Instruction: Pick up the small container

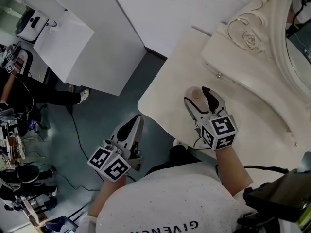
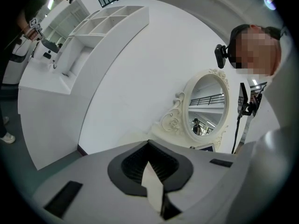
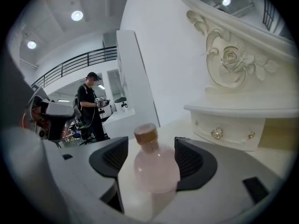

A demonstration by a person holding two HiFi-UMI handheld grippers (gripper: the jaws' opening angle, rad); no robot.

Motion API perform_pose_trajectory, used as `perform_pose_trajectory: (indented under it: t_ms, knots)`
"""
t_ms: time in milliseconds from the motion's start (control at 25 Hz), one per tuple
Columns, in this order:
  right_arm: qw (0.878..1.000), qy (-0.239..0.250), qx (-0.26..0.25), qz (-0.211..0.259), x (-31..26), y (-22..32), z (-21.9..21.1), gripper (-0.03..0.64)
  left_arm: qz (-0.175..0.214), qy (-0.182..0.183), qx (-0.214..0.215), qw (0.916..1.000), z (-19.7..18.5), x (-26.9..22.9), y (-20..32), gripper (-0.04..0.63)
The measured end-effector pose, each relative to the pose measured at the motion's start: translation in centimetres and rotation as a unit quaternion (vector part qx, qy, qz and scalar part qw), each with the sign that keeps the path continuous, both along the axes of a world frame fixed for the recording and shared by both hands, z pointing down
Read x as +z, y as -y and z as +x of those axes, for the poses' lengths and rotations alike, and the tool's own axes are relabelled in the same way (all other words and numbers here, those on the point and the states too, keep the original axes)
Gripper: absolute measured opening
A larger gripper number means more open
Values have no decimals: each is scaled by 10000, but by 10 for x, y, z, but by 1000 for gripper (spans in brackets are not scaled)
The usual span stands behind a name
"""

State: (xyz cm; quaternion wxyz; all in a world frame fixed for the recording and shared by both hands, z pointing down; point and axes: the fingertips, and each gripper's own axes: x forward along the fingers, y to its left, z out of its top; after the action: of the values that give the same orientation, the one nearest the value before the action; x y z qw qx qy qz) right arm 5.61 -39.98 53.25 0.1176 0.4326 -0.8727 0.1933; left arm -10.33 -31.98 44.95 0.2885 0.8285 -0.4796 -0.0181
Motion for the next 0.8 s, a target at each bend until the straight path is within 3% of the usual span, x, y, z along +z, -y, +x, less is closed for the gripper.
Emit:
perform_pose_trajectory:
  t_ms: [160,320,680,800]
  knots:
    - [9999,-83,-48,62,3,6,-2,305,7,73,-23,10000,-2,-1,-3,2]
    - [9987,-474,7,174,7,11,-1,299,-58,92,-196,9997,-11,-1,-7,2]
    - [9981,-567,240,82,5,14,1,239,-165,-36,-406,9990,-25,2,-15,2]
    - [9964,-810,156,212,2,15,-1,201,-122,-104,-493,9987,-29,0,-14,2]
